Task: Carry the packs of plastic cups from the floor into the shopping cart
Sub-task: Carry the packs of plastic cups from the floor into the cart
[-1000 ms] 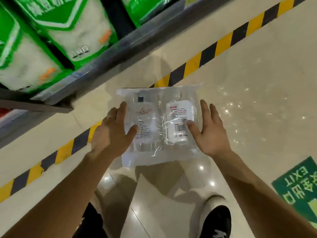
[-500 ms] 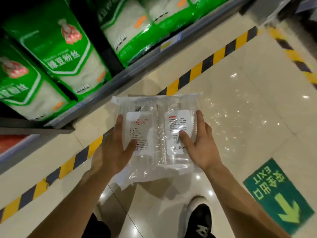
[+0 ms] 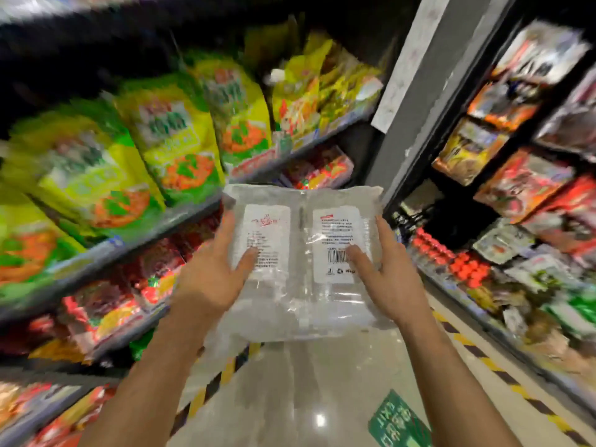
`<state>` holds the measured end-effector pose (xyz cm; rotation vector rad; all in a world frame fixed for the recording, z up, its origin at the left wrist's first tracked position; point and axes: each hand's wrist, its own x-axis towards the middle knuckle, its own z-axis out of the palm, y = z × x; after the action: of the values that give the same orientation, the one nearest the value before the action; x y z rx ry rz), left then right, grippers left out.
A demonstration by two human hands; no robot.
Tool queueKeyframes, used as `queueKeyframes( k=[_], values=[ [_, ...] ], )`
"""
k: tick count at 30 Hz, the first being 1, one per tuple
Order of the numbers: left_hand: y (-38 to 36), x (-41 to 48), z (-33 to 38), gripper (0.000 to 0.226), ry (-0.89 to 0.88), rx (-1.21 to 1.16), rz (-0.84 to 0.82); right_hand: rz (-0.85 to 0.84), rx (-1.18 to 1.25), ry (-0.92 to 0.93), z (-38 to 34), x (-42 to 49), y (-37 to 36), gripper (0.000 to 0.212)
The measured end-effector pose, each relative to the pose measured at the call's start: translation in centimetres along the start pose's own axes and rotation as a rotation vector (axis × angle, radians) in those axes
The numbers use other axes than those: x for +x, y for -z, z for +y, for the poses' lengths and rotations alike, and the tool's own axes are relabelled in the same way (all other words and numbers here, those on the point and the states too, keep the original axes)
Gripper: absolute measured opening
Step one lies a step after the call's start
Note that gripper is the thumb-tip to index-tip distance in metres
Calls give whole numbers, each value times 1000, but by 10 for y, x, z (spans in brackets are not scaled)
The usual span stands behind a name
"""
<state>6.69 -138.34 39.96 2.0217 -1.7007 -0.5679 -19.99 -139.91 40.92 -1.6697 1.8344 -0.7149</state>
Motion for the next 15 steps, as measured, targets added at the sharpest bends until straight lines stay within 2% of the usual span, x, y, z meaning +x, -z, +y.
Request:
queueKeyframes(
  k=[8, 12, 15],
  values=[
    [226, -11, 142, 74, -134, 52, 73, 80, 25, 138, -191, -28, 187, 79],
    [292, -35, 169, 87, -176, 30, 102, 82, 50, 205, -244, -55, 230, 69],
    [318, -62, 174, 84, -170, 65, 183, 64, 52, 261, -267, -71, 241, 57]
  ],
)
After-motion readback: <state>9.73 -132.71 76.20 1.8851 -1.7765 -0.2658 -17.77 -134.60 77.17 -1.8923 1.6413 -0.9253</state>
